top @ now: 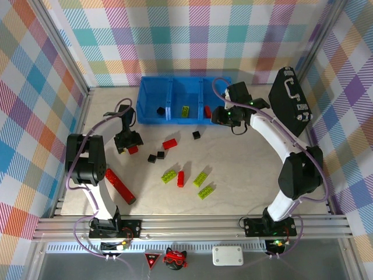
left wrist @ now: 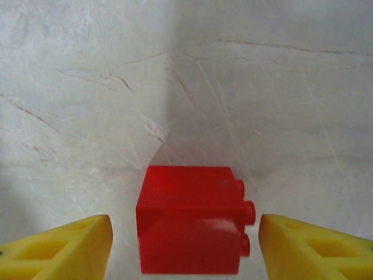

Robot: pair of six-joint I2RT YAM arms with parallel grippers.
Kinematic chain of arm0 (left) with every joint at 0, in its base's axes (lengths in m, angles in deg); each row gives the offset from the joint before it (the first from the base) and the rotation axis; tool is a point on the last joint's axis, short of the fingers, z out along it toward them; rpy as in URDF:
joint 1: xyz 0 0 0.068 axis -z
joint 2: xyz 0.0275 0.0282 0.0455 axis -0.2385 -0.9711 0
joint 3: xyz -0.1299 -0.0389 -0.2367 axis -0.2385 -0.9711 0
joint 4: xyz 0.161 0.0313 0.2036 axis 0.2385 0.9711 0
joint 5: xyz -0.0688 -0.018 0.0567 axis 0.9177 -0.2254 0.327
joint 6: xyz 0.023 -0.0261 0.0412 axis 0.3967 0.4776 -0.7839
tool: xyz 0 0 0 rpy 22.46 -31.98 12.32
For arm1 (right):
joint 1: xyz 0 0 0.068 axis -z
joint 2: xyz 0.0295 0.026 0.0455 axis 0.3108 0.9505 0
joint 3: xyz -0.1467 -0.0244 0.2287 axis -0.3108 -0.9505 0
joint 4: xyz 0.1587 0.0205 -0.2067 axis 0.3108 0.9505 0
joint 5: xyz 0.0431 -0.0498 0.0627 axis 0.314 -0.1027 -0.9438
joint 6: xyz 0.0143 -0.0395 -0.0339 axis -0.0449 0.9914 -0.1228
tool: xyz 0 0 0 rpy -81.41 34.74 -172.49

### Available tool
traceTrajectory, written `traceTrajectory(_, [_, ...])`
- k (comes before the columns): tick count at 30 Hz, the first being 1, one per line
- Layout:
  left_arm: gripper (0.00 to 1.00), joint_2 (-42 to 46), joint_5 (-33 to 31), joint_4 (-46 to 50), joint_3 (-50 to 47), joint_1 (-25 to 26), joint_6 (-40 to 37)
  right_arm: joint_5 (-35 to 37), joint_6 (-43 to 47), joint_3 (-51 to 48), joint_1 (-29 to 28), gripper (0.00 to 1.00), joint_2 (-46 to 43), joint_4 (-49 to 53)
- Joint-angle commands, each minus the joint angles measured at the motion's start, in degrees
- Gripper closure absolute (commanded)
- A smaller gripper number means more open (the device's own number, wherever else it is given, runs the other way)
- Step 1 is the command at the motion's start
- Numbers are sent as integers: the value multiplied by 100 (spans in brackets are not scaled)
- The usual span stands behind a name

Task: Sort the legos into containers by color
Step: Pick up the lego from the middle-left of the table.

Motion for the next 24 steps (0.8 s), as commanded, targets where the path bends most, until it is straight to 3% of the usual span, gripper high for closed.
traceTrajectory(1, [35, -138, 103, -27, 191, -91, 8, -48, -110, -96, 9, 61, -201, 16])
traceTrajectory(9, [58, -66, 310, -129, 216, -111, -42, -60, -215, -168, -50, 61, -331, 5])
traceTrajectory(13, [60, 290, 812, -322, 128, -111, 130, -276, -324, -344, -126, 61, -462, -169])
traceTrajectory(20, [61, 1094, 2459, -1828, -409, -94, 1707, -521, -738, -847, -675, 57, -651, -1037])
traceTrajectory(24, [61, 1509, 2512, -2494, -580, 87, 2606, -491, -988, -1036, -1174, 53, -574, -1806])
